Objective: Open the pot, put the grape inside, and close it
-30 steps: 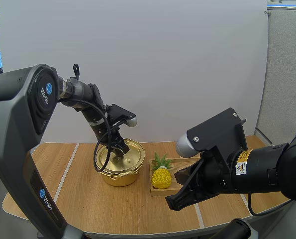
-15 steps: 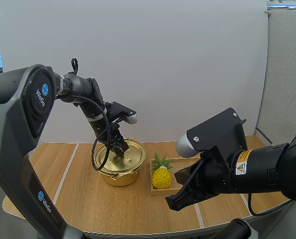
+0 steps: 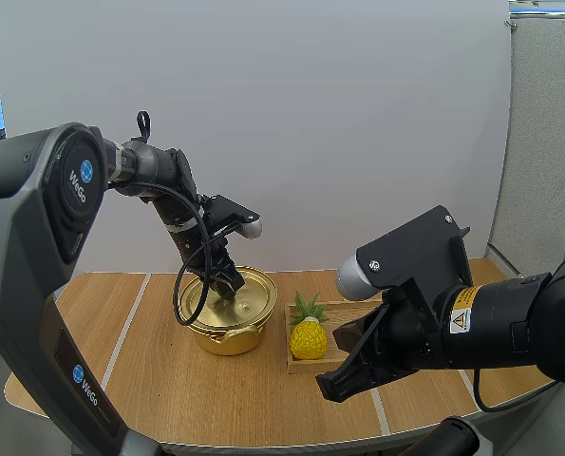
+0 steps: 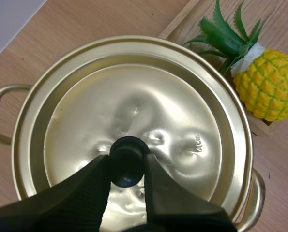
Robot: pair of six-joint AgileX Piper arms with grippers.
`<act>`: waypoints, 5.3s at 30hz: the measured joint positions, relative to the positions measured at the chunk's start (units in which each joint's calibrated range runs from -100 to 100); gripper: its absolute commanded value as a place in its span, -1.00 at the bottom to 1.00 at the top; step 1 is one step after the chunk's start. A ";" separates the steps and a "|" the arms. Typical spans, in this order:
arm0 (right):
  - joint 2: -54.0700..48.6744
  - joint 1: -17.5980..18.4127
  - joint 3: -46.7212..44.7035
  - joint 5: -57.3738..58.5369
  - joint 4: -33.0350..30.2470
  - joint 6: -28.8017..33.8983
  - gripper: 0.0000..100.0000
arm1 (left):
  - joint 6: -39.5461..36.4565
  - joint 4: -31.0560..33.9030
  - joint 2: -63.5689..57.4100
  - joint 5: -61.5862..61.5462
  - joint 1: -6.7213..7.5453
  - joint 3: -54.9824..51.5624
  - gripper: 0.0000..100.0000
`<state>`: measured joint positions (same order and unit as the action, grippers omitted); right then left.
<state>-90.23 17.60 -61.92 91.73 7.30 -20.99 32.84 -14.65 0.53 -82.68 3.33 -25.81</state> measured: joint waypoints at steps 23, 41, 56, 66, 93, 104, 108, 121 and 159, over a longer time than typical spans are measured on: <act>0.00 0.00 0.00 0.00 0.00 0.00 -1.00 | -0.09 0.70 2.09 6.79 0.00 -1.90 -1.00; 0.00 0.00 0.00 0.00 0.00 0.00 -1.00 | -0.09 0.70 2.09 7.43 0.00 -2.16 -0.06; 0.00 0.00 0.00 0.00 0.00 0.00 -1.00 | 0.28 0.95 1.49 -8.47 0.00 1.06 1.00; 0.00 0.00 0.00 0.00 0.00 0.00 -1.00 | 0.28 1.09 -14.09 -14.96 0.00 7.73 1.00; 0.00 0.00 0.00 0.00 0.00 0.00 -1.00 | -5.28 1.09 -64.53 -17.27 0.00 12.01 1.00; 0.00 -0.07 0.00 0.00 2.12 0.00 -1.00 | -10.33 1.21 -71.56 -17.27 0.00 11.51 -1.00; 0.00 -0.93 0.00 0.00 2.23 0.00 -1.00 | -11.35 1.21 -75.68 -17.32 0.00 8.99 -1.00; -5.84 -5.21 0.00 -7.71 1.98 0.00 -1.00 | -20.39 1.21 -91.79 -13.78 0.00 -4.84 -1.00; -9.02 -14.12 -23.44 -68.24 -4.08 1.94 -1.00 | -40.37 7.96 -100.27 61.86 -3.00 -61.14 -1.00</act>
<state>-99.25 3.48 -85.36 23.50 3.22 -19.06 -7.52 -6.68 -99.74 -20.81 0.33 -86.95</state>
